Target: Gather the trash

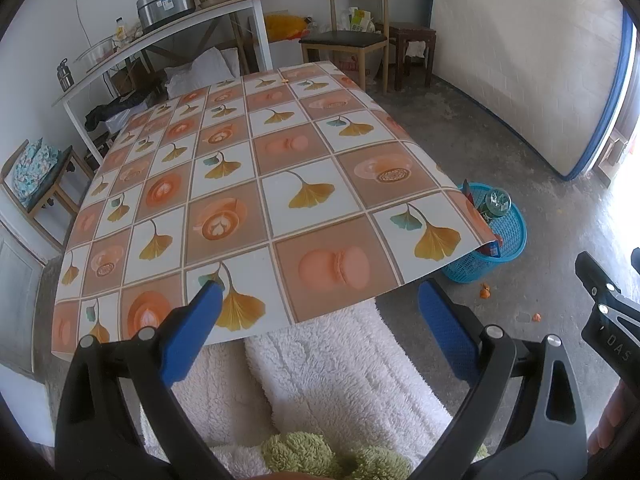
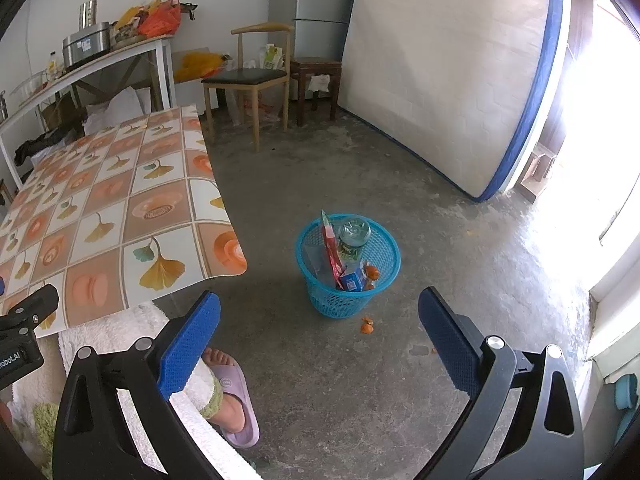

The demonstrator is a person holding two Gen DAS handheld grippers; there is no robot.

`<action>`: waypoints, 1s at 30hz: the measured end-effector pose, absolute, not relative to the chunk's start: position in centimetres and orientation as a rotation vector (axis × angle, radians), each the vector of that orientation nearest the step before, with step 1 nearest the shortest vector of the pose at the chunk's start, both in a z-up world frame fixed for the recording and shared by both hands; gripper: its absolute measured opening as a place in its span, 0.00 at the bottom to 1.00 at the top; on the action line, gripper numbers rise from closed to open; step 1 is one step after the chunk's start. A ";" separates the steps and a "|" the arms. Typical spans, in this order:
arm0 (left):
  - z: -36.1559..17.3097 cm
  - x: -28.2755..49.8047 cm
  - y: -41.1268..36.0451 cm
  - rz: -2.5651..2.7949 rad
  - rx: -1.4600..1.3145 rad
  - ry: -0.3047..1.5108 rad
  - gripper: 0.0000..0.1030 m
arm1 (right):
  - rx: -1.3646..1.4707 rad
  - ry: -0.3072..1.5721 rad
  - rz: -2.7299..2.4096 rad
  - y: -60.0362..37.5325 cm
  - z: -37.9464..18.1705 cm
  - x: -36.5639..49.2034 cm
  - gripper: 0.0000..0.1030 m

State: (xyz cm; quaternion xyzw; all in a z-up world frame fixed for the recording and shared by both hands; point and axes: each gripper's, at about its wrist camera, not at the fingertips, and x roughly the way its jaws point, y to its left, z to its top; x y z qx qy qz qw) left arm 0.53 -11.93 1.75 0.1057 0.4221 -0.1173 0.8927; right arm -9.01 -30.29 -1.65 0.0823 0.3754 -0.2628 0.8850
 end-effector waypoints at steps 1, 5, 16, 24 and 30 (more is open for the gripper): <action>1.8 0.6 -12.0 -0.244 0.220 0.876 0.92 | 0.170 0.780 -0.546 -30.2 -1.6 -8.9 0.94; 1.8 0.6 -12.0 -0.244 0.220 0.877 0.92 | 0.166 0.777 -0.542 -30.1 -1.6 -8.9 0.94; 1.9 0.6 -12.0 -0.245 0.222 0.877 0.92 | 0.164 0.776 -0.539 -30.4 -1.3 -8.7 0.94; 1.9 0.6 -11.9 -0.245 0.221 0.876 0.92 | 0.163 0.773 -0.537 -30.5 -1.1 -8.7 0.94; 1.8 0.6 -11.9 -0.246 0.222 0.876 0.92 | 0.161 0.772 -0.535 -30.7 -0.7 -8.5 0.94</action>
